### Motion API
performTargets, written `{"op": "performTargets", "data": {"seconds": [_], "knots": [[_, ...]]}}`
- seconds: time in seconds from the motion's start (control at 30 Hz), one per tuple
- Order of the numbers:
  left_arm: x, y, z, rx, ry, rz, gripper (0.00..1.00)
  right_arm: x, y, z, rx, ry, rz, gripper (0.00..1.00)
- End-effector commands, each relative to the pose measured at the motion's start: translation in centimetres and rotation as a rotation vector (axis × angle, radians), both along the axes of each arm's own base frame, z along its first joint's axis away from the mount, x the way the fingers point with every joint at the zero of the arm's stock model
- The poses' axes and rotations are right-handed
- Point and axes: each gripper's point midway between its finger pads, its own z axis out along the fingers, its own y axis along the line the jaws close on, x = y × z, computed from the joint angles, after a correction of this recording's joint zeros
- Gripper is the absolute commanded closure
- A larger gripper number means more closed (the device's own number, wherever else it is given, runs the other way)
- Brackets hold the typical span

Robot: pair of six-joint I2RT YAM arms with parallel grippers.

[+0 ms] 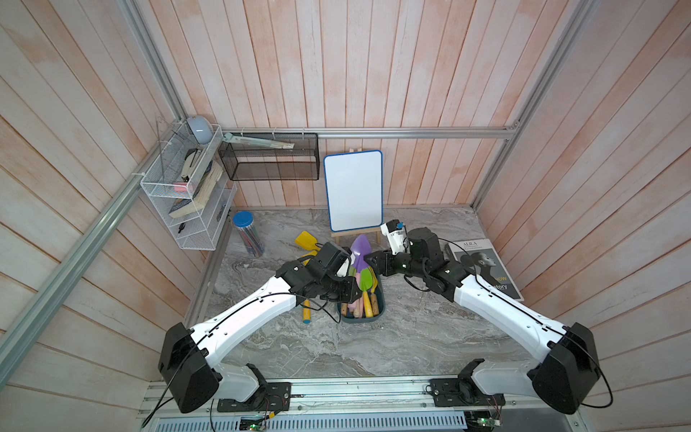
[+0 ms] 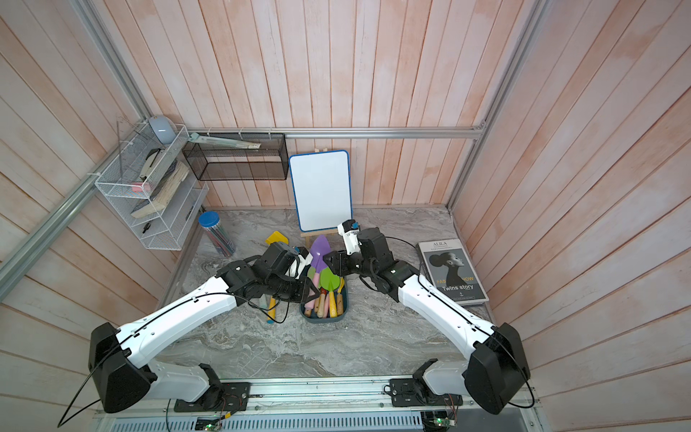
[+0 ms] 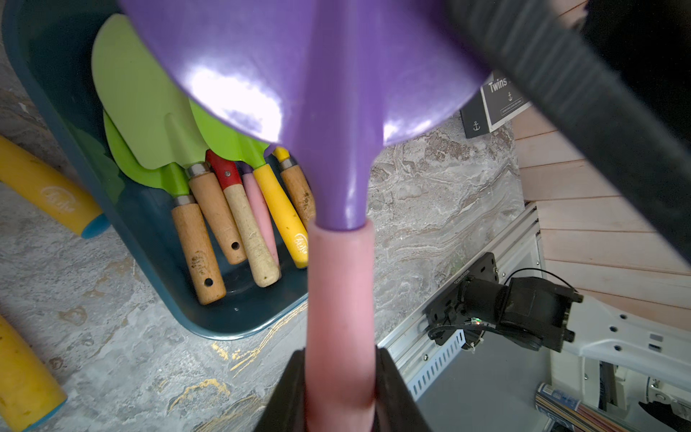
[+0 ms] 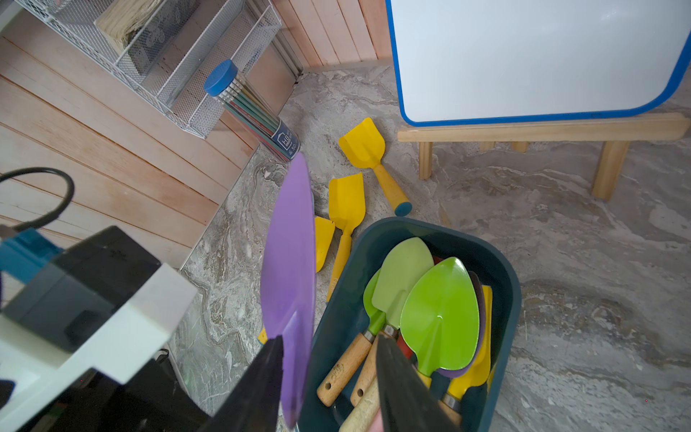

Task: Put the shovel into the storage box
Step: Place the shovel in the storage box.

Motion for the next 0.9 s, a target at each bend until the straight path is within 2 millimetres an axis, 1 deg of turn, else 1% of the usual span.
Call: {"op": "performTargets", "data": {"seconds": [0.0, 0.03, 0.2, 0.3, 0.33, 0.4, 0.47, 0.5, 0.53, 0.57, 0.6, 0.73, 0.8, 0.87], "knots": [[0.9, -1.2, 2.1, -0.066, -0.052, -0.018, 1.0, 0.7, 0.4, 1.0, 0.019, -0.022, -0.002, 0.65], [1.0, -1.2, 2.1, -0.067, -0.052, -0.016, 1.0, 0.7, 0.4, 1.0, 0.02, -0.021, -0.004, 0.7], [1.2, -1.4, 2.1, -0.075, -0.055, -0.013, 1.0, 0.8, 0.3, 1.0, 0.017, -0.02, -0.007, 0.87], [1.3, -1.6, 2.1, -0.081, -0.058, -0.013, 1.0, 0.8, 0.3, 0.9, 0.015, -0.02, -0.01, 0.98], [1.4, -1.7, 2.1, -0.083, -0.059, -0.013, 1.0, 0.9, 0.3, 0.9, 0.015, -0.02, -0.012, 1.0], [1.5, -1.8, 2.2, -0.087, -0.067, -0.015, 0.99, 0.9, 0.2, 0.7, 0.013, -0.018, -0.015, 1.0], [1.7, -1.8, 2.3, -0.089, -0.079, -0.016, 0.78, 1.0, 0.2, 0.8, 0.014, -0.023, -0.016, 1.0], [1.8, -1.8, 2.5, -0.091, -0.087, -0.016, 0.65, 1.0, 0.2, 0.8, 0.014, -0.025, -0.017, 1.0], [1.9, -1.8, 2.6, -0.092, -0.096, -0.016, 0.55, 1.1, 0.2, 0.9, 0.018, -0.027, -0.017, 1.0], [2.0, -1.8, 2.6, -0.093, -0.101, -0.016, 0.47, 1.2, 0.2, 0.9, 0.02, -0.028, -0.015, 1.0], [2.0, -1.8, 2.7, -0.095, -0.108, -0.019, 0.42, 1.2, 0.1, 1.0, 0.025, -0.028, -0.012, 1.0], [2.4, -1.5, 2.8, -0.107, -0.135, -0.009, 0.32, 1.5, -0.1, 1.1, 0.05, -0.031, 0.012, 1.0], [2.5, -1.2, 3.1, -0.123, -0.153, 0.004, 0.3, 1.7, -0.2, 1.2, 0.063, -0.031, 0.027, 1.0], [2.7, -0.8, 3.4, -0.142, -0.169, 0.018, 0.29, 2.0, -0.3, 0.8, 0.065, -0.023, 0.039, 1.0]]}}
